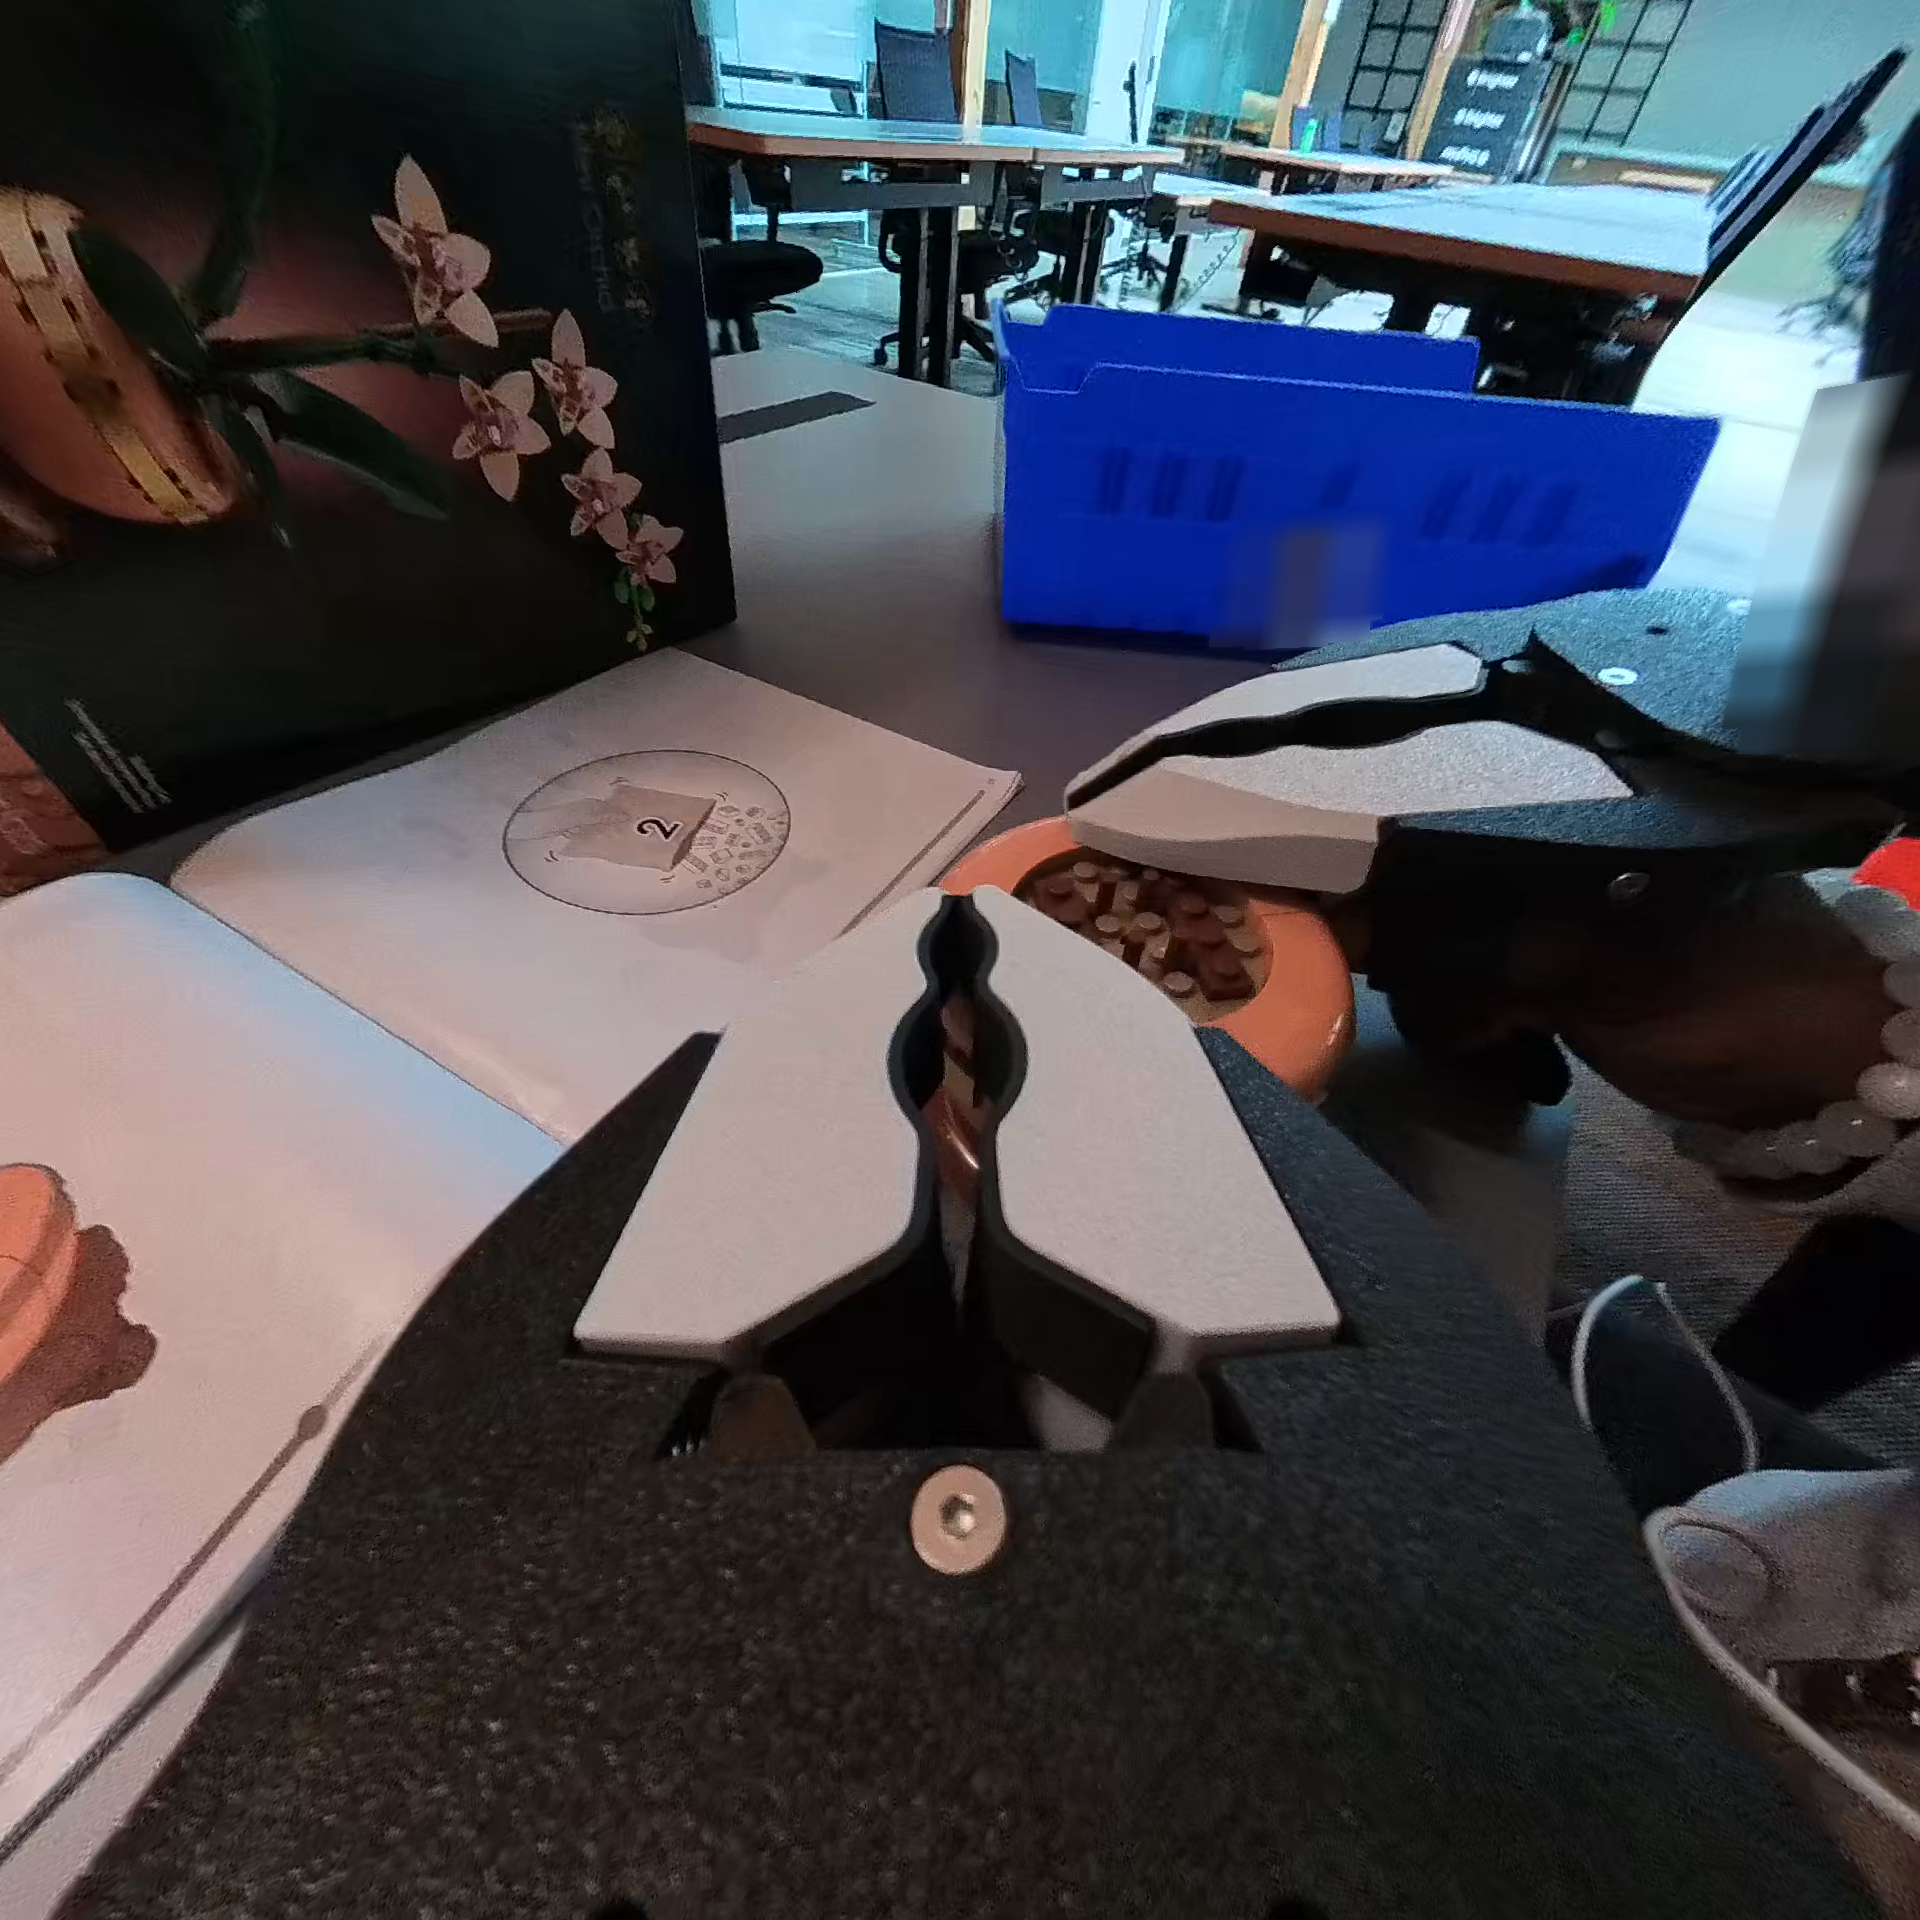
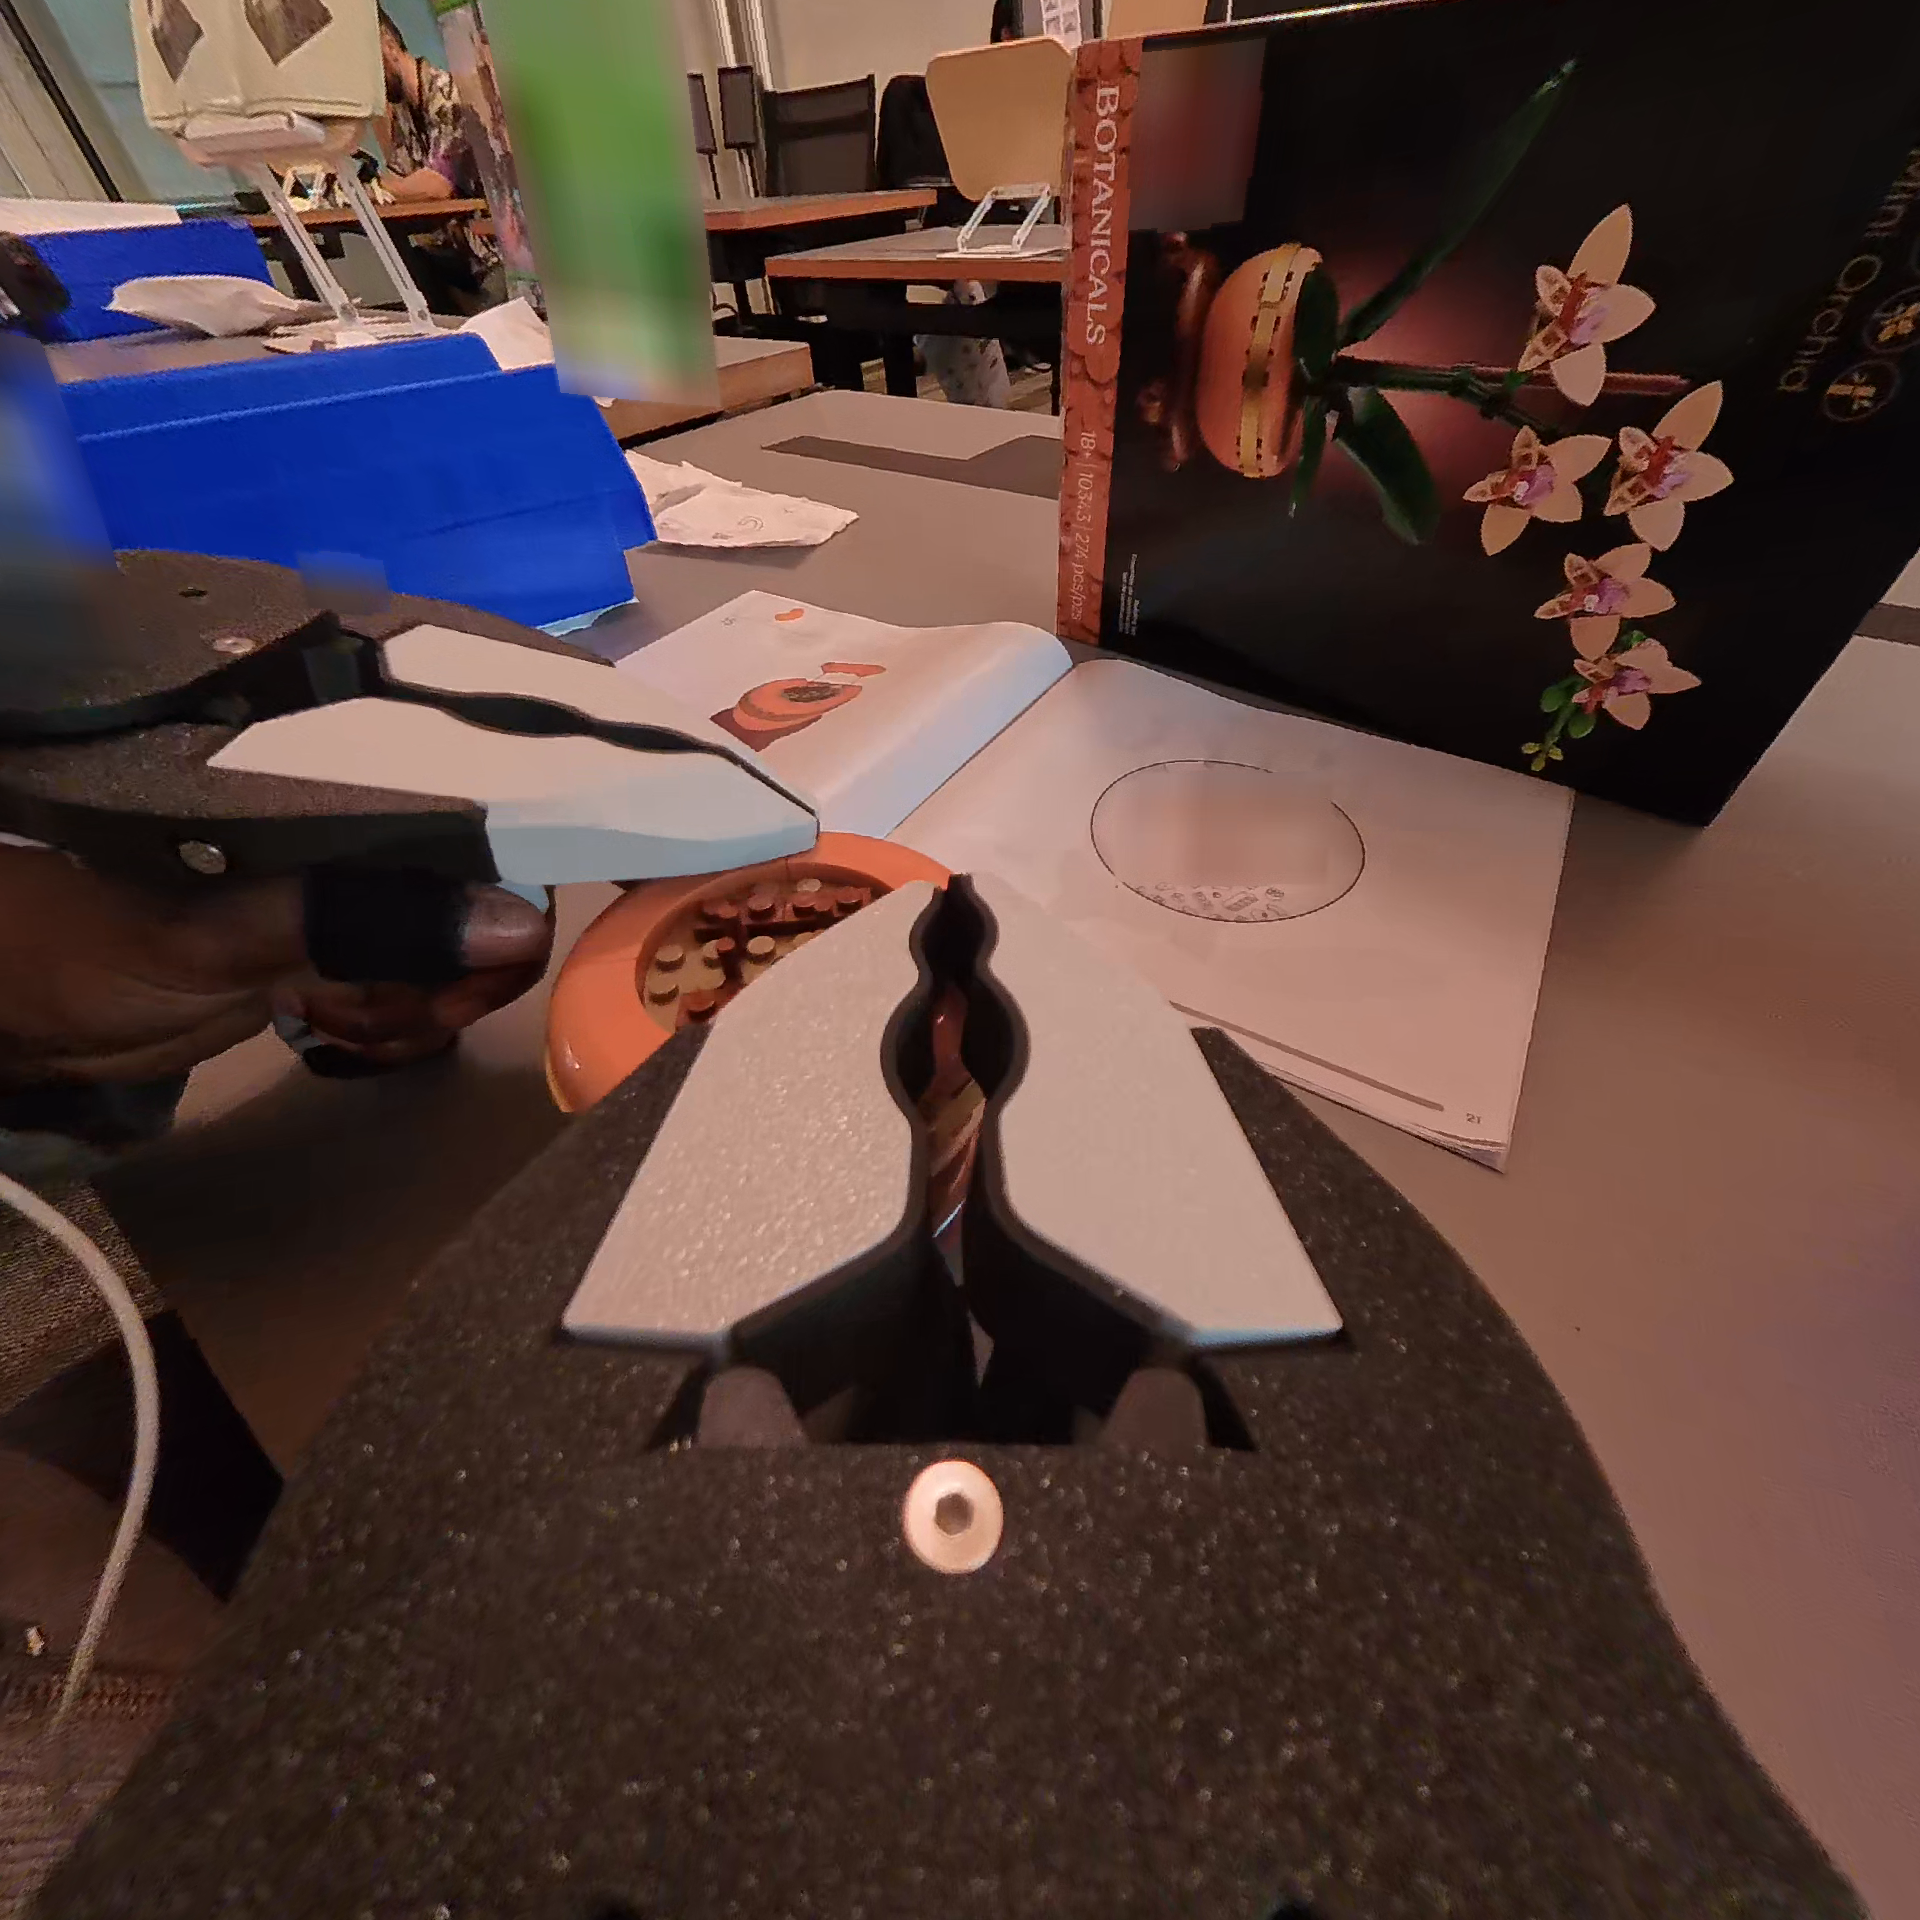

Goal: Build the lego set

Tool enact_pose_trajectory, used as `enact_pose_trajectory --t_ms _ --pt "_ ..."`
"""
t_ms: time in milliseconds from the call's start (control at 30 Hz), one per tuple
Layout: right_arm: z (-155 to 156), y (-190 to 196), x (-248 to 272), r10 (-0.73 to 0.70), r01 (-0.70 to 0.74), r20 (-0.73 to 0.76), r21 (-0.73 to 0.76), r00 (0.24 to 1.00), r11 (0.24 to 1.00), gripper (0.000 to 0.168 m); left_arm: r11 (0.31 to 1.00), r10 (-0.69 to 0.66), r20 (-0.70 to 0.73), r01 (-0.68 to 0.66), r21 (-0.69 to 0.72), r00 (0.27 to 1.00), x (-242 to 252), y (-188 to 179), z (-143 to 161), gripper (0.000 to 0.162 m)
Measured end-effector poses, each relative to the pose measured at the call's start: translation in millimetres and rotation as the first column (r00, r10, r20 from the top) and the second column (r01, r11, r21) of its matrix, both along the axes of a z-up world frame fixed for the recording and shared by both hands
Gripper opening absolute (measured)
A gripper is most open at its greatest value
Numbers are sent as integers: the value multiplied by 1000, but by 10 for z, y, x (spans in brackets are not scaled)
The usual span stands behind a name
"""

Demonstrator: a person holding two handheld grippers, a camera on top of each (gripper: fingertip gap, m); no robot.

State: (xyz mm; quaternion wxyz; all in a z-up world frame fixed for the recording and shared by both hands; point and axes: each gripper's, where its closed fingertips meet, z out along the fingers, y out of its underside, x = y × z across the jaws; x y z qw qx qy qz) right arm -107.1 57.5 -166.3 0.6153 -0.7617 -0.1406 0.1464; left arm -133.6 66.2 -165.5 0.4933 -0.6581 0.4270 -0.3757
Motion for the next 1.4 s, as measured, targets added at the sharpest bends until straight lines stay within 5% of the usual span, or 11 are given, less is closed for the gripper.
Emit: enact_pose_trajectory --t_ms 267,367,400,433,467,567,800,867,1200,1367,1400 --pt "56 -11 38 68 -67 -17 17 998 998 0 999 -45 10 45 1 999 -12 -20 25 0" --pt "395 -159 127 222 -220 3 134 975 966 0 996 -80 167 85 -24 983 -201 18 262 0" --pt "458 -207 167 256 -261 55 158 965 952 27 989 -143 219 150 -12 965 -266 -40 343 2" --pt "451 -201 210 261 -273 96 148 960 950 102 975 -210 237 222 -22 949 -306 -110 357 44" --pt "322 -192 247 281 -291 138 61 950 955 121 957 -264 216 284 -66 940 -319 -170 302 73" --pt "41 -359 46 515 -504 113 -112 850 856 117 905 -398 123 411 -109 909 -260 -330 154 94" --pt "-335 -301 -251 689 -644 198 -248 698 724 104 869 -491 -54 493 32 869 -15 -354 -42 75" --pt "-345 -229 -235 664 -620 245 -237 707 748 92 865 -497 -66 500 45 865 -12 -342 -44 71" --pt "-365 -274 -245 660 -602 273 -273 700 751 91 858 -504 -116 512 49 856 -32 -379 -59 70" --pt "-305 -300 -242 653 -598 215 -270 726 755 94 863 -499 -84 504 45 862 -40 -404 -47 70" --pt "-226 -292 -186 626 -577 184 -259 758 775 107 865 -495 -75 499 49 865 -42 -404 -28 71"
